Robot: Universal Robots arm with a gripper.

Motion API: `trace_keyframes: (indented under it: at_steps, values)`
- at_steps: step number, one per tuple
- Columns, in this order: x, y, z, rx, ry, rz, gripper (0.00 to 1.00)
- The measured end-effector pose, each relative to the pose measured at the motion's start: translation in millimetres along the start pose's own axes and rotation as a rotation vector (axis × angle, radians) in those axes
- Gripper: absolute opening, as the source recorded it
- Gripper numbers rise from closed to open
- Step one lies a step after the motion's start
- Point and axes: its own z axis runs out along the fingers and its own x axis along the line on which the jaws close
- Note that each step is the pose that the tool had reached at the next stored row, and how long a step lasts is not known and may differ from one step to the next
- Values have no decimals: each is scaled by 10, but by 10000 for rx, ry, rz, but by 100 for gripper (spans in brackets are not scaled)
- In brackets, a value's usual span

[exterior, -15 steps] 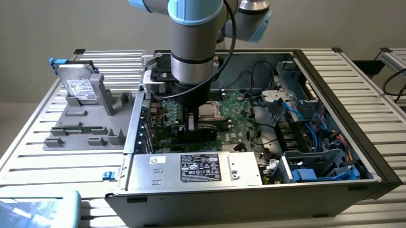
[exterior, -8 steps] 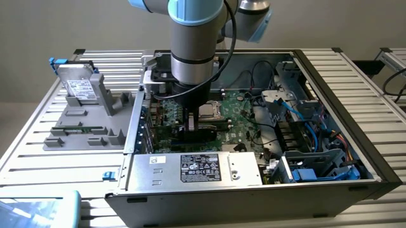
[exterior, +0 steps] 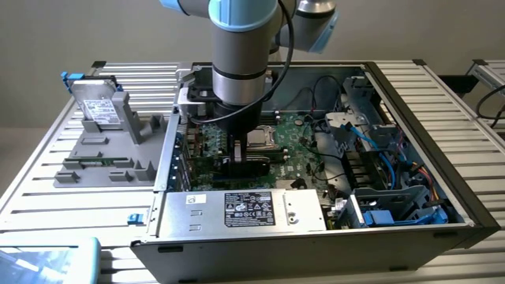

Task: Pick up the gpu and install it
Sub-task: 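Insert the gpu into the slot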

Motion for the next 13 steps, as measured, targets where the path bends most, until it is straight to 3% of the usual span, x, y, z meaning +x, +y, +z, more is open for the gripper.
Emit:
trace_keyframes:
  at_steps: [13]
  values:
    - [14,39,-560,12,0,7,42]
